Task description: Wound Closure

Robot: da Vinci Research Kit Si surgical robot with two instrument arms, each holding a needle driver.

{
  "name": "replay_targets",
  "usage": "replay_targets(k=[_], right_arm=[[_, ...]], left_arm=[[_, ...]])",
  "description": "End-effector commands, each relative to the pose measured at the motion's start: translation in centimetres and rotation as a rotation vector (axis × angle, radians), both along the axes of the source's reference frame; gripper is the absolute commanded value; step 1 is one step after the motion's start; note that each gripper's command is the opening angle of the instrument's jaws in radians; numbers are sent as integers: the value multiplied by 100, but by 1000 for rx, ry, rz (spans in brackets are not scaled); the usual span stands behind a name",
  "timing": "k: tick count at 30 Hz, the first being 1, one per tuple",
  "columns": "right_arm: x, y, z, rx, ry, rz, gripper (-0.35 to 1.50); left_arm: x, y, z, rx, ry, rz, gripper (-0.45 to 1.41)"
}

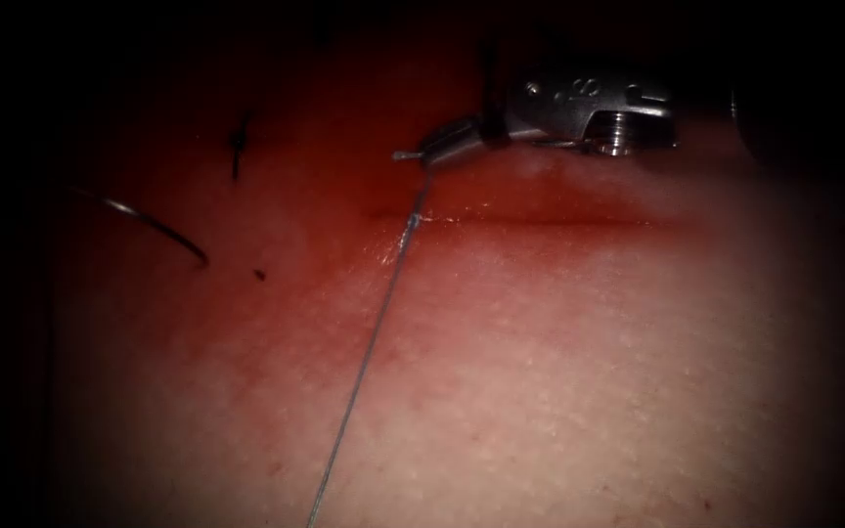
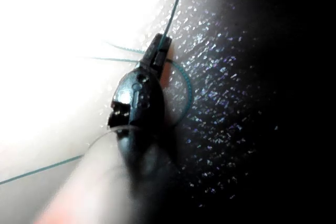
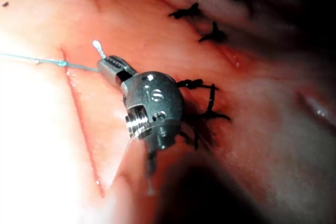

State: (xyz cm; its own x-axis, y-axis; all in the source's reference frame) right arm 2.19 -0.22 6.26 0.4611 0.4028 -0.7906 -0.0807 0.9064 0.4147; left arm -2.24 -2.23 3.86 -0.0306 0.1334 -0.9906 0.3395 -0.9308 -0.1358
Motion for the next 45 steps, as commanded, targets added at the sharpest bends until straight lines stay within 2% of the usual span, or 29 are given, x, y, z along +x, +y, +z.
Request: replay_targets(k=[1,5,14,15,16,17,18,22,26,30,32,36,37,40,41,42,45], right_arm=[[8,6,3,-13,-6,4,-35],[7,6,2,-23,-7,5,-35],[13,4,-8,-13,107,50,-32],[14,5,-10,-2,133,75,19],[14,6,-11,5,151,88,41],[13,10,-16,8,169,127,98],[13,10,-16,8,169,127,98],[11,21,-29,12,175,191,133],[4,27,-51,5,178,251,141],[4,19,-62,-11,180,289,141],[7,7,-70,-22,183,300,140],[26,-15,-84,-41,222,276,120],[32,-19,-87,-42,239,257,106],[54,-30,-97,-48,277,214,49],[69,-37,-101,-43,302,189,-20],[76,-39,-103,-49,306,183,-35],[90,-41,-106,-49,320,176,-35]], left_arm=[[-6,0,6,1,-4,3,-45],[-5,8,5,5,0,-5,-45],[-15,75,-22,-94,24,-103,-45],[-15,84,-24,-109,23,-111,-45],[-14,91,-26,-120,25,-118,-45],[-13,105,-28,-155,28,-134,-45],[-13,105,-28,-155,28,-134,-45],[-14,141,-33,-241,26,-158,-45],[-15,186,-33,-328,41,-178,-45],[-17,209,-26,-361,48,-165,-45],[-20,221,-23,-384,17,-127,-45],[-32,237,-23,-451,-82,-44,-45],[-35,239,-24,-462,-103,-27,-45],[-44,243,-26,-467,-135,25,-45],[-49,247,-27,-483,-144,64,-45],[-50,248,-28,-488,-146,79,-45],[-52,251,-30,-492,-150,97,-45]])
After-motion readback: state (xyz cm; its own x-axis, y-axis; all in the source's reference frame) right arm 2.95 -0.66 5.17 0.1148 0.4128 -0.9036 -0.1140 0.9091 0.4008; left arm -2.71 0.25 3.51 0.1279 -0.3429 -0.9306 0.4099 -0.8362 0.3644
